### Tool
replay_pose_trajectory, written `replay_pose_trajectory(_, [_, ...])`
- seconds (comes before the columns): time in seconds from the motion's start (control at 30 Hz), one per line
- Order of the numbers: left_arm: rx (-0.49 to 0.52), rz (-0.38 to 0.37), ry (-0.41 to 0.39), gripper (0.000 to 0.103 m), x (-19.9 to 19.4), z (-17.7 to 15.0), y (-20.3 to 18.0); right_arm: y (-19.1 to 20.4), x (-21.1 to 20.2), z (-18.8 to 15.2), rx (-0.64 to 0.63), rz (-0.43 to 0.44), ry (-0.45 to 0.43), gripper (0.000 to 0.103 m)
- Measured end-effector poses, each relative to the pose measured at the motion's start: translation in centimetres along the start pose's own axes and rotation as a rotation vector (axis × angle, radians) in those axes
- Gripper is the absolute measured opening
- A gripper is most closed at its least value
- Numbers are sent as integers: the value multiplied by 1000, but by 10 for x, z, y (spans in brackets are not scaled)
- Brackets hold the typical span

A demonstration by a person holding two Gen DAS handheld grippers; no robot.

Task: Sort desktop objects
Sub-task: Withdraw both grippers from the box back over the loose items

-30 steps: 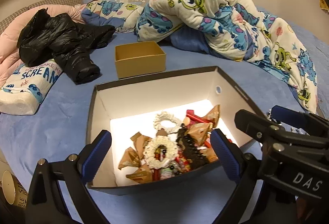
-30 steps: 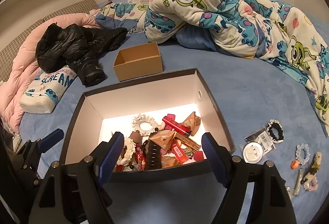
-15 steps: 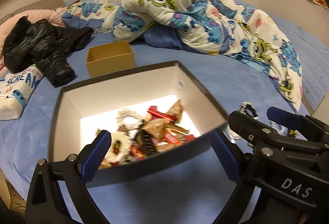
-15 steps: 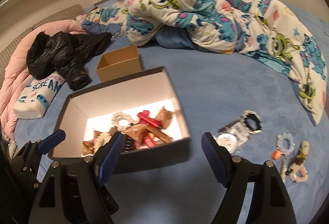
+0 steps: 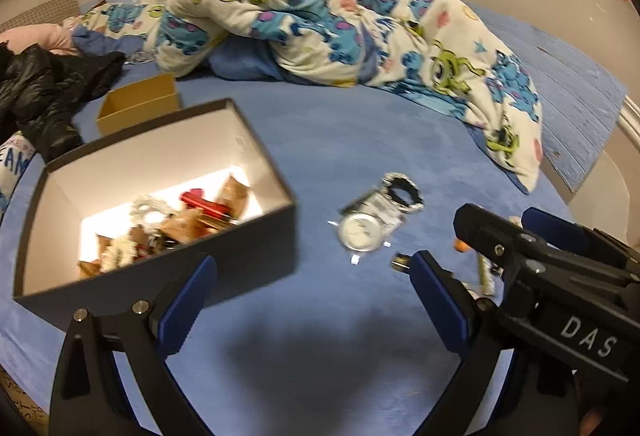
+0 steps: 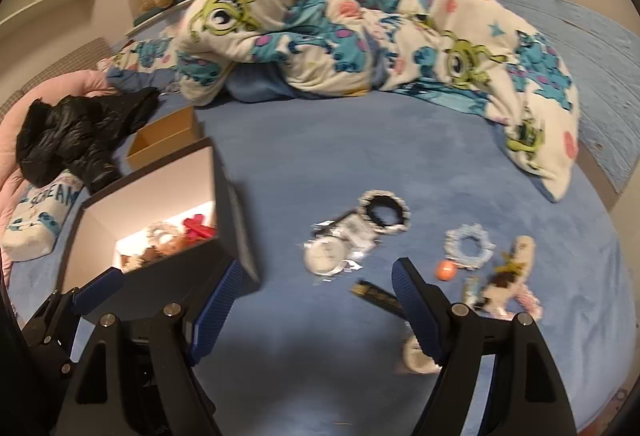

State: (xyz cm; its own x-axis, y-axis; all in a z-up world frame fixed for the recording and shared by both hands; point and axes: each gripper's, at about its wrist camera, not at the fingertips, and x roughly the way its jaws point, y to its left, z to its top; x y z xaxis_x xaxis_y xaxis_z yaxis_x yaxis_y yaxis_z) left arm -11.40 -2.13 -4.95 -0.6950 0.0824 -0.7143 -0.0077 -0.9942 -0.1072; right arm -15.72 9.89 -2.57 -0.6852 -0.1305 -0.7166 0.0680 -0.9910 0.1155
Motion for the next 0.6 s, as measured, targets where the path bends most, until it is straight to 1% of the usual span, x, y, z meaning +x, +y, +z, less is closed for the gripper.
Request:
replay_pose_trajectory(0.1, [25,-20,6,98,6,-3,-23,-24,-3,-3,25,-16,0,80])
replay_pose_trajectory(0.4, [85,-99,46,98,30,-15,-91,-99,-13,-19,104,-113,8,80])
replay_pose_trajectory(0.6, [144,-130,77,98,43,-28,-127,-139,-14,-30,163,-152,20,80])
